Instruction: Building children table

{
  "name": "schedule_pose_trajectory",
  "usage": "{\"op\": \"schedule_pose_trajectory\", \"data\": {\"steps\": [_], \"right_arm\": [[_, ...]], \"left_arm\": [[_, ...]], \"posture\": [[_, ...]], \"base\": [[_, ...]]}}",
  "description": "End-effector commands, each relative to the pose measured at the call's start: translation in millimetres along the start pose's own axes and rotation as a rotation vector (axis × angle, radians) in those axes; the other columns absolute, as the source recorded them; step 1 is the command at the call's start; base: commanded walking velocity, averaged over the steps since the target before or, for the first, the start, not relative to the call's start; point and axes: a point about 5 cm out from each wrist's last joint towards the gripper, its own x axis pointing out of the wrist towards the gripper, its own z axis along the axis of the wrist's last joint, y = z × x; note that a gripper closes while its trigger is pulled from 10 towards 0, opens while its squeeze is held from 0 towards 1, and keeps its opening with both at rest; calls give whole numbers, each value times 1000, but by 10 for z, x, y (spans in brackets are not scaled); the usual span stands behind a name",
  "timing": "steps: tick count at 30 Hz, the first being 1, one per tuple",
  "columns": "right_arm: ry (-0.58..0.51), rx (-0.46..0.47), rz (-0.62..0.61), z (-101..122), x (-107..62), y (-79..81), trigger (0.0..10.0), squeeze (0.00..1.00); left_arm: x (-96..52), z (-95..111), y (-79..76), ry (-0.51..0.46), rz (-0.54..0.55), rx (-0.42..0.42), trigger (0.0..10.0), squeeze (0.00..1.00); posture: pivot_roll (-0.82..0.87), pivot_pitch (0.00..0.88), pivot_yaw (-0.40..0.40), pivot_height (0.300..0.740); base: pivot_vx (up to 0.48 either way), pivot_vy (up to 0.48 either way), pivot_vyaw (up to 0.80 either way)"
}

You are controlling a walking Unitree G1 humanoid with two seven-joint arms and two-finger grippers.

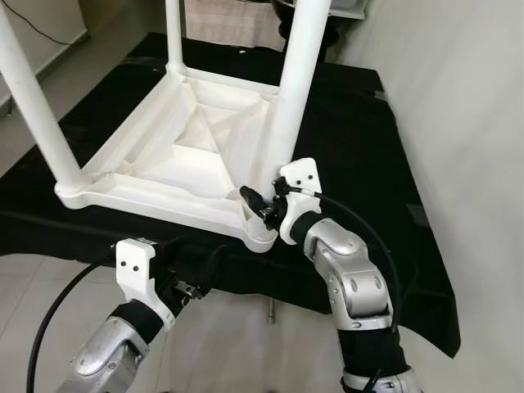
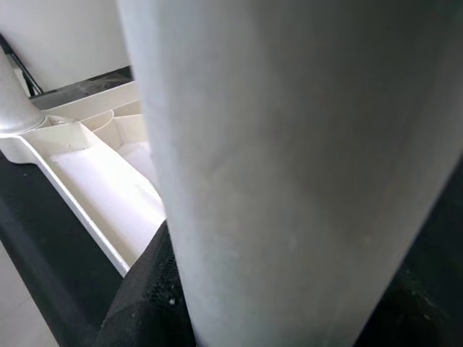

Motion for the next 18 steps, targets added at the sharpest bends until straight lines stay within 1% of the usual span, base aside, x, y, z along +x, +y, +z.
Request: {"op": "schedule_pose_trajectory", "data": {"steps": [1,3,4,5,6,7,9,11,13,15,16,18], "right_arm": [[137,36,30,-219,18,64,10000,35],[137,36,30,-219,18,64,10000,35],[110,58,60,-170,29,107,10000,1000],[110,58,60,-170,29,107,10000,1000],[82,65,58,-102,23,125,10000,1000],[82,65,58,-102,23,125,10000,1000],[27,63,19,-13,11,36,10000,1000],[3,54,-25,-12,-34,-90,10000,1000],[-6,59,-44,-28,-78,-155,10000,1000],[-17,48,-49,-61,-170,-198,10000,1000],[-17,48,-49,-61,-170,-198,10000,1000],[-11,22,-53,-133,-316,-236,10000,1000]], "left_arm": [[-14,-26,21,8,10,3,10000,0],[-14,-26,21,8,10,3,10000,0],[-13,-25,22,8,9,3,10000,0],[-13,-25,22,8,9,3,10000,0],[-12,-25,26,8,9,2,10000,0],[-12,-25,26,8,9,2,10000,0],[-14,-19,48,4,28,10,10000,0],[-17,-9,87,-3,64,27,10000,0],[-20,-4,118,-5,92,48,10000,0],[-28,2,165,-1,144,81,10000,0],[-28,2,165,-1,144,81,10000,0],[-47,16,234,2,227,124,10000,0]], "posture": [[12,162,-137,740],[12,162,-137,740],[12,162,-137,740],[12,162,-137,740],[11,159,-131,740],[11,159,-131,740],[9,158,-129,740],[1,151,-122,740],[-9,148,-116,740],[-23,141,-110,740],[-23,141,-110,740],[-33,137,-106,740]], "base": [[0,0,0],[0,0,0],[0,0,0],[0,0,0],[0,0,0],[0,0,0],[0,0,0],[0,0,0],[0,0,0],[0,0,0],[0,0,0],[0,0,0]]}}
